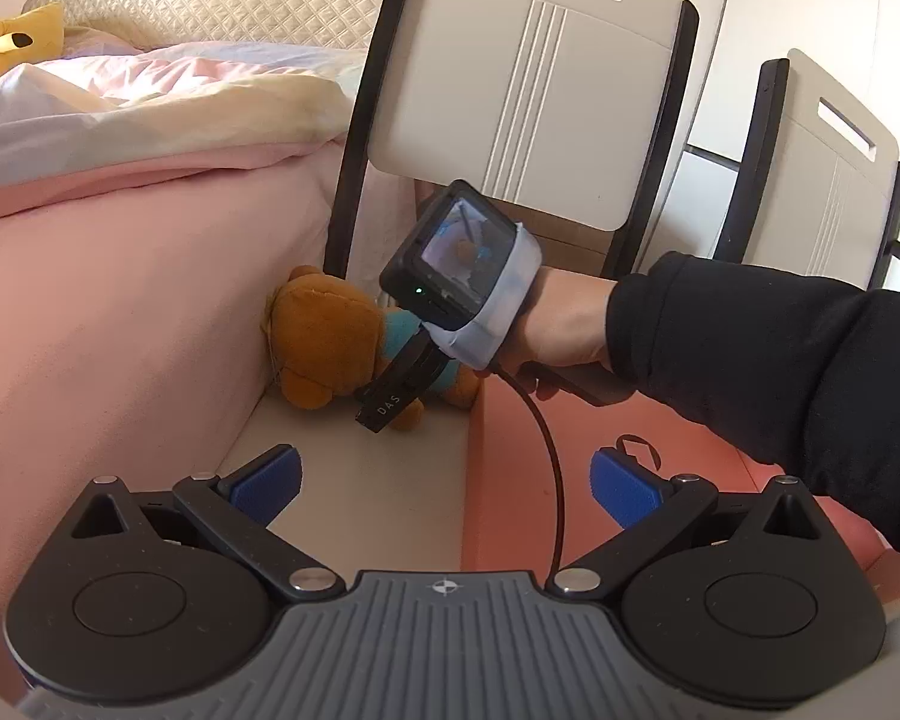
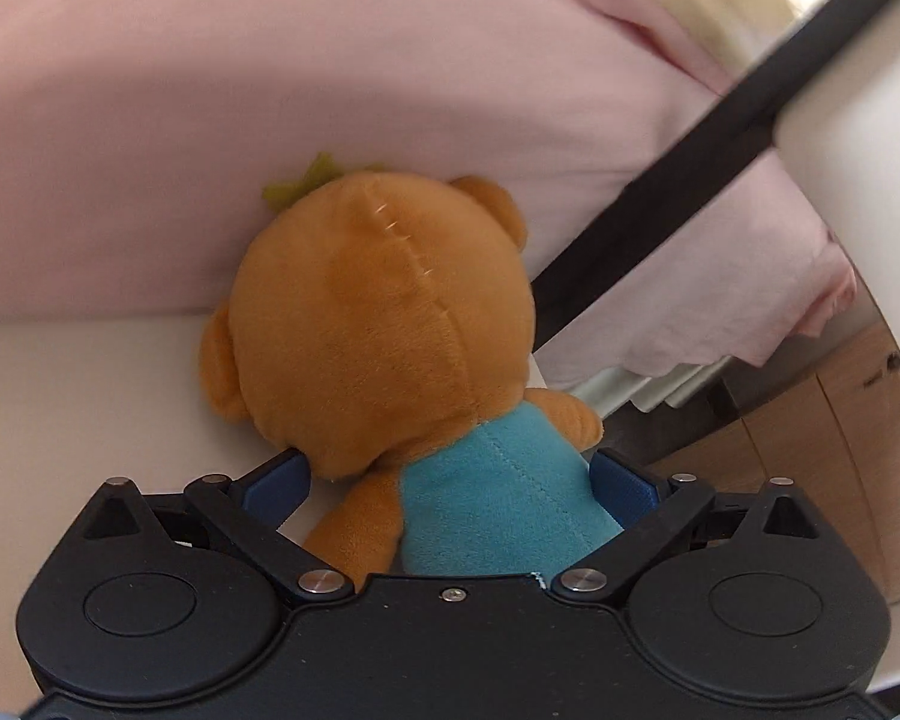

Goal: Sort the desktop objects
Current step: 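Close the right tool on the brown bear's blue shirt, then lift the brown bear with the right tool and carry it over the pink box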

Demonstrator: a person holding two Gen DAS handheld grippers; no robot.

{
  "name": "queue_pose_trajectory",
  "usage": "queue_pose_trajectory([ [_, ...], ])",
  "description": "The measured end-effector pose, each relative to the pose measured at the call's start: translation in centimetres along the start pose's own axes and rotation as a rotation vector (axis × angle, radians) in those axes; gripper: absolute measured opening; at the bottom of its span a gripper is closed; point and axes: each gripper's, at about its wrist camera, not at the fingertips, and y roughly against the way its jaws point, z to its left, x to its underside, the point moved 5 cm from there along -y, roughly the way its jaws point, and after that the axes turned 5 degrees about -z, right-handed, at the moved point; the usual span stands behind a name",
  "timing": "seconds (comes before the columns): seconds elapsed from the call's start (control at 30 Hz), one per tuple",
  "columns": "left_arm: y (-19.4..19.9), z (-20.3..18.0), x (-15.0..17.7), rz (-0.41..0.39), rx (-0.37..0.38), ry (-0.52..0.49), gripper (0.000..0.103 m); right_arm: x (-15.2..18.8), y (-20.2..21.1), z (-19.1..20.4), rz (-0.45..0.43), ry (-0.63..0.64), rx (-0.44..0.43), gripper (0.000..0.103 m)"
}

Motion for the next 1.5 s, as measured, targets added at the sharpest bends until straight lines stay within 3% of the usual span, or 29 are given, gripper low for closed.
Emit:
queue_pose_trajectory([
  [0.23, -0.2, -0.2, 0.4, 0.011, 0.018, 0.004, 0.103, 0.2, -1.0, 0.4, 0.051, 0.024, 0.002, 0.098],
  [0.37, -0.4, -0.1, 0.6, 0.018, 0.017, 0.014, 0.103, 0.2, -1.5, 0.7, 0.08, 0.037, 0.004, 0.083],
  [0.57, -0.5, -0.6, 1.3, 0.031, 0.013, 0.009, 0.103, 0.1, 0.9, 1.3, 0.094, 0.004, 0.0, 0.069],
  [1.0, 0.4, -3.2, 2.4, 0.016, 0.039, -0.043, 0.103, 0.0, 11.5, 1.0, 0.039, -0.021, 0.118, 0.069],
  [1.5, 0.1, -5.5, 2.6, -0.003, -0.01, -0.1, 0.103, 5.6, 24.0, -2.0, 0.07, -0.111, 0.258, 0.069],
])
